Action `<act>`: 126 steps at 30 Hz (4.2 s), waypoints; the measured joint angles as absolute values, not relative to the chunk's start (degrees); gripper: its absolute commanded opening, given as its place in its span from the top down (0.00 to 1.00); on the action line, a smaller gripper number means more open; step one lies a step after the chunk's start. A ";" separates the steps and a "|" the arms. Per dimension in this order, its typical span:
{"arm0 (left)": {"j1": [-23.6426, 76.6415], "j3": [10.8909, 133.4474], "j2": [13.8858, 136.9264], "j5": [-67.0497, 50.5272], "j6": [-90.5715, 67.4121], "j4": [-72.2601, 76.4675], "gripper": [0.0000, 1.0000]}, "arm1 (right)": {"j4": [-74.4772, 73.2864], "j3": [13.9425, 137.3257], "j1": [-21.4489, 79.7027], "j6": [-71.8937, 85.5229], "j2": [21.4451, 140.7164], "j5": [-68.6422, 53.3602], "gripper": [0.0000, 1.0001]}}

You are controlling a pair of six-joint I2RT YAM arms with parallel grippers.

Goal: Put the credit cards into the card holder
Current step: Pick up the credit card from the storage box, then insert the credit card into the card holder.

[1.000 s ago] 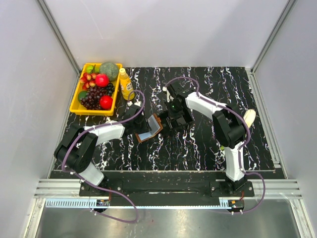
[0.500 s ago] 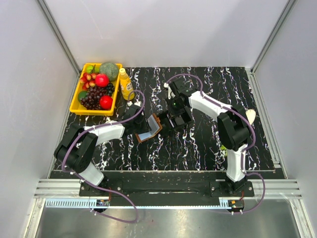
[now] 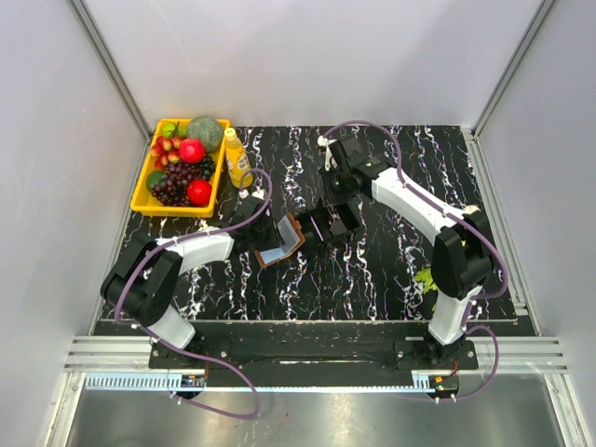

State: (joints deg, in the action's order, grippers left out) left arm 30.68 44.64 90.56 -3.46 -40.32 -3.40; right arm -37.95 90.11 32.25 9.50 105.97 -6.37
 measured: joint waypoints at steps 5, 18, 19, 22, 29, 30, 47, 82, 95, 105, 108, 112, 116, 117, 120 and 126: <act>30.68 44.64 89.73 -3.44 -40.32 -3.60 0.71 | -37.17 90.08 32.14 10.09 103.83 -5.87 1.00; 30.46 44.31 80.99 1.43 -40.64 -4.56 0.70 | -33.78 89.73 31.88 16.86 101.60 -15.68 1.00; 30.39 44.05 80.49 2.26 -40.82 -4.60 0.69 | -33.04 89.65 31.88 17.61 101.27 -16.64 1.00; 29.89 41.82 77.49 4.86 -41.65 -5.17 0.69 | -29.89 88.75 32.08 19.81 100.88 -19.33 1.00; 27.49 38.39 74.08 7.79 -42.11 -7.75 0.72 | -24.60 86.35 34.65 23.92 104.14 -23.31 1.00; 27.33 38.02 74.08 7.79 -42.13 -7.79 0.72 | -23.66 86.24 35.18 24.47 105.10 -23.86 1.00; 27.31 35.79 77.30 6.28 -42.78 -7.01 0.73 | -15.79 84.75 36.49 25.74 116.03 -27.27 1.00; 27.27 35.59 82.63 5.37 -44.03 -4.16 0.75 | 3.95 75.40 37.63 30.83 119.26 -21.61 1.00; 27.27 35.22 82.67 5.37 -44.66 -3.44 0.75 | 3.62 73.56 42.26 29.65 118.45 -14.87 0.93; 27.27 35.20 82.67 5.17 -44.69 -3.36 0.74 | -0.69 74.48 43.05 27.33 118.45 -18.72 0.91; 27.27 35.20 82.67 5.02 -44.69 -3.38 0.74 | -2.83 75.72 43.33 27.05 118.83 -19.40 0.89; 27.27 35.20 82.67 4.95 -44.66 -3.42 0.74 | -6.24 79.02 43.57 26.59 120.57 -19.42 0.90; 27.24 35.20 82.67 4.97 -44.64 -3.46 0.74 | -7.46 80.09 43.68 26.74 121.14 -19.46 0.89; 27.24 35.20 82.67 4.97 -44.64 -3.44 0.74 | -7.79 80.34 43.72 26.89 121.23 -19.42 0.89; 27.20 35.20 82.67 4.95 -44.64 -3.49 0.74 | -8.10 80.42 43.81 27.51 121.32 -19.27 0.87; 27.20 35.20 82.02 5.23 -44.66 -4.34 0.70 | -8.95 80.47 44.29 27.38 120.95 -18.48 0.73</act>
